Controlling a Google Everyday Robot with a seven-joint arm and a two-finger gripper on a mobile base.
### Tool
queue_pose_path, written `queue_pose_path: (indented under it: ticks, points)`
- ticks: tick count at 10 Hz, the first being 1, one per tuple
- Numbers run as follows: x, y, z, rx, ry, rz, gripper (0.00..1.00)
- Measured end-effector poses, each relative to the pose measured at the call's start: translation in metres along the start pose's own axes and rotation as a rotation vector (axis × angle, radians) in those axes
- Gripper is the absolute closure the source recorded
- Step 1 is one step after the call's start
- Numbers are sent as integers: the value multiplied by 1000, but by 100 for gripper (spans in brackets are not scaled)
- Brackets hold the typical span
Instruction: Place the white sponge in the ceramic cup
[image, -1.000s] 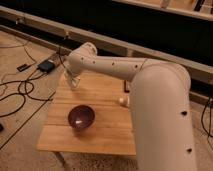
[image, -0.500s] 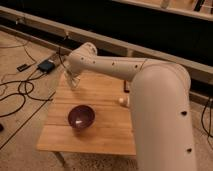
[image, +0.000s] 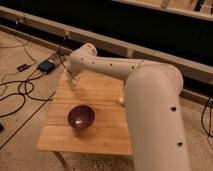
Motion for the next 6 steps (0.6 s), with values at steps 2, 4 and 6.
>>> queue_pose_path:
  ticks: [2,4,6]
  points:
    - [-9,-13,14,6,-24,-17,99]
    - [-24,-27,20,11,-55,-32,99]
    - [-35,-33,23,2,-75,-46,99]
